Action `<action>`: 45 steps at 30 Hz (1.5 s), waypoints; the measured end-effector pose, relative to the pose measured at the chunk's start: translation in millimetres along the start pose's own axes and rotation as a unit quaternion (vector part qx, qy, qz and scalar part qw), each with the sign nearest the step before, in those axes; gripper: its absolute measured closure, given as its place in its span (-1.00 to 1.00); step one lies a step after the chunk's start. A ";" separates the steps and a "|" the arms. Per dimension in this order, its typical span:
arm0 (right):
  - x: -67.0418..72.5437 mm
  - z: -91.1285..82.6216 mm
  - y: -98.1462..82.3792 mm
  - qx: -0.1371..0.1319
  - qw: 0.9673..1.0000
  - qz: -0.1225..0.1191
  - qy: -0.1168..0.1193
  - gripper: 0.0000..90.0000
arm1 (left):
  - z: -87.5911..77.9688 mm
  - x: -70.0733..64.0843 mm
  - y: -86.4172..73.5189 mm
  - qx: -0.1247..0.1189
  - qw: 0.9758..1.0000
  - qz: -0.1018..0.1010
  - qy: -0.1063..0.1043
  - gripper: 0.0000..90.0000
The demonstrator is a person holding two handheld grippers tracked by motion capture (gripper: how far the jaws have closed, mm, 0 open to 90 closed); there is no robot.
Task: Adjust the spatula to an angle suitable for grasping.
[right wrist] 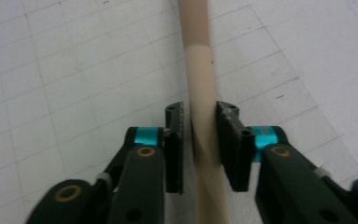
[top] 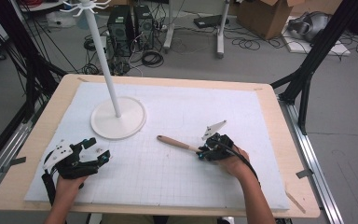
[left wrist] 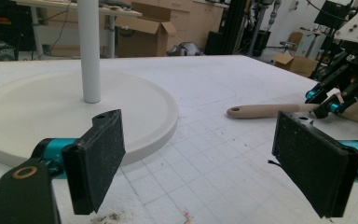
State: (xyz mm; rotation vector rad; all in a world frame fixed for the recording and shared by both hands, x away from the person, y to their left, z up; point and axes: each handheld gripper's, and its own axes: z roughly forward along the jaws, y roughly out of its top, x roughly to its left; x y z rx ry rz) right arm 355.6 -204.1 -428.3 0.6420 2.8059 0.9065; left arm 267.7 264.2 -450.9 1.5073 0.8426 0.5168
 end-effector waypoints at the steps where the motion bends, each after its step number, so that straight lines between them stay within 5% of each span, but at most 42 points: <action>1: -0.4 -0.5 -0.2 0.001 1.000 0.002 0.003 0.71 | 0.1 0.0 0.0 0.000 1.000 -0.001 0.001 -0.61; 14: 14.4 -8.7 5.6 -0.018 1.000 0.017 0.018 0.74 | 0.0 0.7 0.0 -0.001 1.000 -0.002 0.000 -0.61; 18: 22.1 -9.6 13.1 -0.037 0.998 0.021 0.039 0.74 | -0.1 0.7 -0.1 -0.003 1.000 -0.005 0.002 -0.61; 28: 36.5 2.9 33.1 -0.053 0.995 0.047 0.065 0.74 | -1.1 1.8 0.0 -0.002 1.000 -0.004 0.002 -0.61; 38: 49.6 20.7 50.4 -0.042 0.994 0.086 0.060 0.74 | -1.1 2.0 0.0 -0.003 1.000 -0.005 0.002 -0.61; 45: 58.4 32.3 57.6 -0.035 0.995 0.070 0.057 0.73 | -1.3 2.1 0.0 -0.004 1.000 -0.005 0.003 -0.61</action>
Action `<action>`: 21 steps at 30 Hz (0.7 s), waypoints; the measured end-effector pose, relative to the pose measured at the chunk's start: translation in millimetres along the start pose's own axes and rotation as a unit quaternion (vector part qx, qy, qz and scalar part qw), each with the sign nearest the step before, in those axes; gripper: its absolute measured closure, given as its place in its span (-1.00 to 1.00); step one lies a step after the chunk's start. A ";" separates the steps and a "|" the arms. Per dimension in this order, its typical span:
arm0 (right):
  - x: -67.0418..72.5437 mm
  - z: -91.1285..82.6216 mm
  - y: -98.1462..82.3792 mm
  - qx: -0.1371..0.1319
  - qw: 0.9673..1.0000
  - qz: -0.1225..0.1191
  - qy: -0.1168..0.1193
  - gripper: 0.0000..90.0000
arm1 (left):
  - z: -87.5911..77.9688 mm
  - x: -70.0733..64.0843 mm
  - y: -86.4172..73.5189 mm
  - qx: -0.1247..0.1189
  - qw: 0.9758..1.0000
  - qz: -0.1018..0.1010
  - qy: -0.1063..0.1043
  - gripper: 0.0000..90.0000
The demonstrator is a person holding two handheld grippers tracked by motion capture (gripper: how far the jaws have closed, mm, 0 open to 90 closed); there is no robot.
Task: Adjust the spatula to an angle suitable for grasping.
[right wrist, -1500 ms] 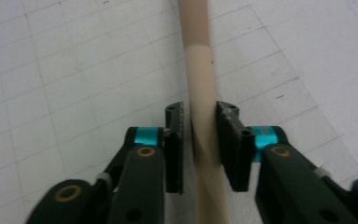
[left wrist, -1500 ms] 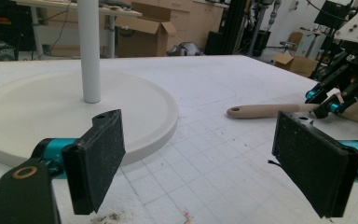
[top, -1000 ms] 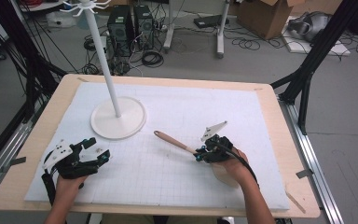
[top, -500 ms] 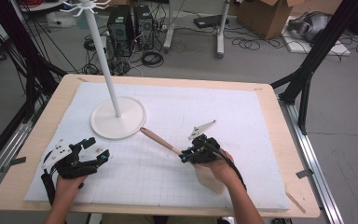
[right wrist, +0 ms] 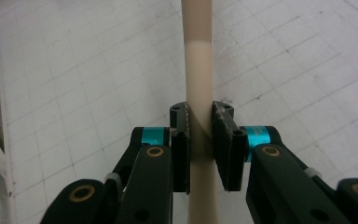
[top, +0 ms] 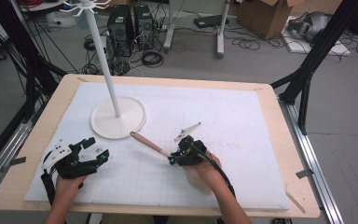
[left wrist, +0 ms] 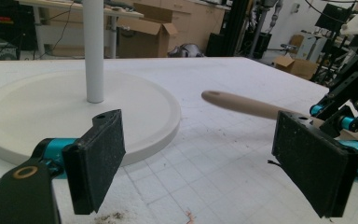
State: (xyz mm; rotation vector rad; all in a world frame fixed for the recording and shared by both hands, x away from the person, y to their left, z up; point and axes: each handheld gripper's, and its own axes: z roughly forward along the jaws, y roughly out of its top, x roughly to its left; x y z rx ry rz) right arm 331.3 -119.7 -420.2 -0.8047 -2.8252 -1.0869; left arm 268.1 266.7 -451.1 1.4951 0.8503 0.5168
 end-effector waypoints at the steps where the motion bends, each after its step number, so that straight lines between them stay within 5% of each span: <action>1: 1.3 2.5 0.0 0.005 1.000 -0.002 -0.003 0.73 | -0.1 0.0 0.0 0.000 1.000 -0.001 0.001 -0.61; 7: 2.2 10.4 -0.3 0.015 1.000 -0.009 -0.008 0.67 | -0.2 -0.1 0.0 0.000 1.000 0.001 -0.001 -0.61; 11: 3.3 -2.8 -2.8 -0.033 0.999 -0.016 -0.026 0.24 | -0.9 0.6 0.0 -0.001 1.000 0.002 0.000 -0.61; 12: 2.4 -20.8 -8.1 -0.081 0.996 -0.016 -0.043 0.03 | -1.2 0.8 0.0 0.000 1.000 0.001 0.000 -0.61; 13: 2.4 -20.8 -8.1 -0.081 0.996 -0.016 -0.043 0.03 | -1.2 0.7 -0.1 -0.001 1.000 -0.001 0.001 -0.61; 17: 0.2 -61.3 -31.4 -0.162 0.982 -0.005 -0.102 -0.34 | -0.7 1.4 -0.1 -0.003 1.000 -0.002 0.000 -0.61; 18: 0.2 -61.3 -31.4 -0.162 0.982 -0.005 -0.102 -0.34 | -0.8 1.6 -0.1 -0.002 1.000 -0.002 -0.001 -0.61; 19: -1.8 -73.9 -44.5 -0.197 0.973 0.008 -0.123 -0.49 | -0.8 1.5 -0.2 -0.004 1.000 -0.002 -0.001 -0.62; 20: -4.0 -78.6 -51.2 -0.209 0.969 0.013 -0.131 -0.57 | -0.7 1.4 -0.3 -0.004 1.000 -0.002 -0.001 -0.61; 21: -4.0 -78.6 -51.2 -0.209 0.969 0.013 -0.131 -0.57 | -0.6 1.3 -0.2 -0.004 1.000 -0.002 -0.001 -0.61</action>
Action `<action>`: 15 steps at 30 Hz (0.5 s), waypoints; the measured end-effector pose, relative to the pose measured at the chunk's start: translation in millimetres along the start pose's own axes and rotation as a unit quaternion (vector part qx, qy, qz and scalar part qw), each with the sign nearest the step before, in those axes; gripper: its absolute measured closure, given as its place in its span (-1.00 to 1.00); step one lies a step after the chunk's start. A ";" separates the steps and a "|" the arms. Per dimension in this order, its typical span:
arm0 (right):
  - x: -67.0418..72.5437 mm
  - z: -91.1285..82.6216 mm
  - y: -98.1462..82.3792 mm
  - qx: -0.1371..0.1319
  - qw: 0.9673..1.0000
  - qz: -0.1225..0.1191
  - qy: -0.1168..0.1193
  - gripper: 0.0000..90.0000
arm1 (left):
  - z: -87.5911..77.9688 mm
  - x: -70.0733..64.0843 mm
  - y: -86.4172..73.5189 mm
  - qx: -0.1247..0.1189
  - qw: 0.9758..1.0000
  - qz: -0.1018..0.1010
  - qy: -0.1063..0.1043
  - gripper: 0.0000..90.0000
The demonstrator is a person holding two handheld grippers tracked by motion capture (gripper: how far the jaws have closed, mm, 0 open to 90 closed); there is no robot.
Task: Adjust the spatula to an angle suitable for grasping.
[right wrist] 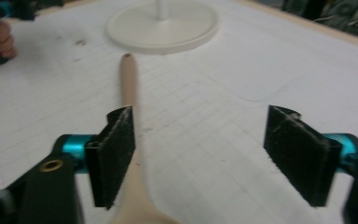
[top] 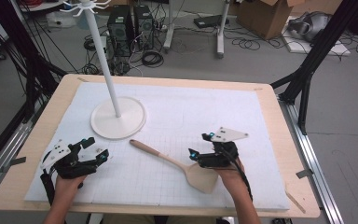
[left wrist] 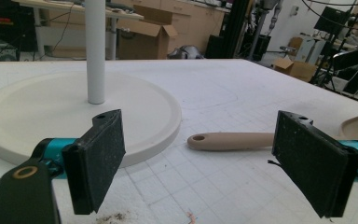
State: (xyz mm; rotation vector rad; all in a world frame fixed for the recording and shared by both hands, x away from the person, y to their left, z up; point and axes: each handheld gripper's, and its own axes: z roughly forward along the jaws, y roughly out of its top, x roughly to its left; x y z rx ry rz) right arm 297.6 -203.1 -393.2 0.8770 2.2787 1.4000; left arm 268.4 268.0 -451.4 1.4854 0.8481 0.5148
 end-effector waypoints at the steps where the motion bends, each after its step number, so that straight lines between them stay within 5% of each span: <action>1: -3.8 -5.3 -4.6 -0.008 1.000 0.009 -0.004 -0.62 | 0.1 -0.1 0.0 0.000 1.000 0.000 0.000 -0.61; 10: -16.1 -29.7 -32.1 -0.019 0.998 0.027 -0.045 -0.65 | -0.4 0.0 0.1 -0.001 1.000 0.002 0.002 -0.61; 15: -14.5 -35.2 -31.2 -0.035 0.997 0.011 -0.066 -0.65 | -0.5 -0.6 0.0 0.002 1.000 0.004 0.002 -0.61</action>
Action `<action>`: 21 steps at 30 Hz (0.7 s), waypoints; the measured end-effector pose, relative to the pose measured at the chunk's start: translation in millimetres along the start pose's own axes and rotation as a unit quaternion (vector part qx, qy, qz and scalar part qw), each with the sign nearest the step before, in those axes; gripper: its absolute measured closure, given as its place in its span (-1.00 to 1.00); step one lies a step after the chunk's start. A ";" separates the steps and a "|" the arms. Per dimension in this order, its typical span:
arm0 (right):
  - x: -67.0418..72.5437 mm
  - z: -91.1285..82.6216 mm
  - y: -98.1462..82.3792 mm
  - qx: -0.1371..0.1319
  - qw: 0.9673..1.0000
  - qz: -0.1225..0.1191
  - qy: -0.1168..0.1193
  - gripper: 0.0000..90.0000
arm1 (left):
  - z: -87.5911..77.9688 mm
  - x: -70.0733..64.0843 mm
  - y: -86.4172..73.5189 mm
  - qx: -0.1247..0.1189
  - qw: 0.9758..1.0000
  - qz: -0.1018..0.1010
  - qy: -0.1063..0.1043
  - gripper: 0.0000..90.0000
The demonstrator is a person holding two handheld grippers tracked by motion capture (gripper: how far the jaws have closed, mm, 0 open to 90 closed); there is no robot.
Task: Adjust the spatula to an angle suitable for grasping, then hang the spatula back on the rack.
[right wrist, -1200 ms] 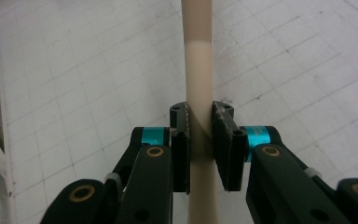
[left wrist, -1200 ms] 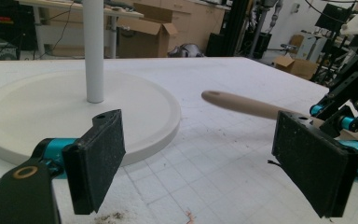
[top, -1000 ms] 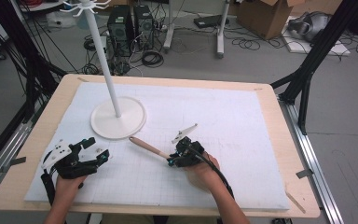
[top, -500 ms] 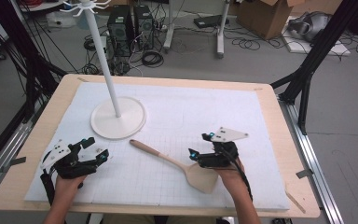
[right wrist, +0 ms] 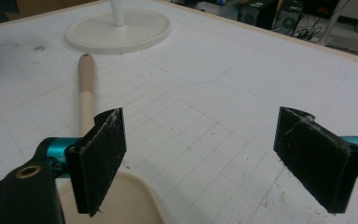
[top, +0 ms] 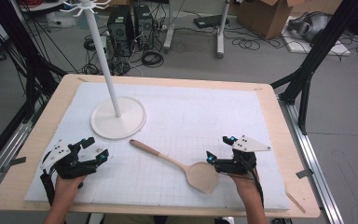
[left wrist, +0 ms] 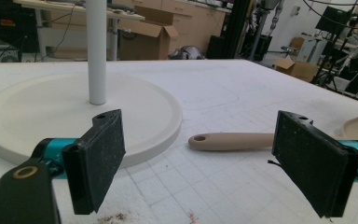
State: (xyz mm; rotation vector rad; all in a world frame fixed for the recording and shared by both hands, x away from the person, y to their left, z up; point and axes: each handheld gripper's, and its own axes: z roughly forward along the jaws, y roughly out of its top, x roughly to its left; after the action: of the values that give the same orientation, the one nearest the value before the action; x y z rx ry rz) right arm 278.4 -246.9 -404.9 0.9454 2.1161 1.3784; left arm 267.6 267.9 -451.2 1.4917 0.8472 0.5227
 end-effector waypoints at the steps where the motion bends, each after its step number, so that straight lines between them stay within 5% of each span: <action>1: 0.7 -1.0 0.9 0.000 1.000 0.001 0.000 -0.65 | 0.3 -0.3 -0.1 -0.001 1.000 0.000 0.001 -0.61; 7: 3.2 2.7 4.5 0.003 1.000 0.000 0.008 -0.65 | 0.7 0.1 0.1 0.000 1.000 0.000 -0.001 -0.61; 15: 26.7 22.3 18.9 0.034 0.997 -0.038 0.062 -0.65 | 1.4 0.2 -0.4 0.000 1.000 -0.005 -0.005 -0.61; 21: 49.1 45.5 30.6 0.084 0.988 -0.085 0.099 -0.62 | 0.8 -0.8 -0.8 -0.001 1.000 0.002 -0.002 -0.61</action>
State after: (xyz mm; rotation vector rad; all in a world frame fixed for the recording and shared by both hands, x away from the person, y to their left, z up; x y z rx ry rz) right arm 285.7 -174.3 -395.3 0.6935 2.4297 1.2703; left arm 267.6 266.8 -452.0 1.4930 0.8408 0.5226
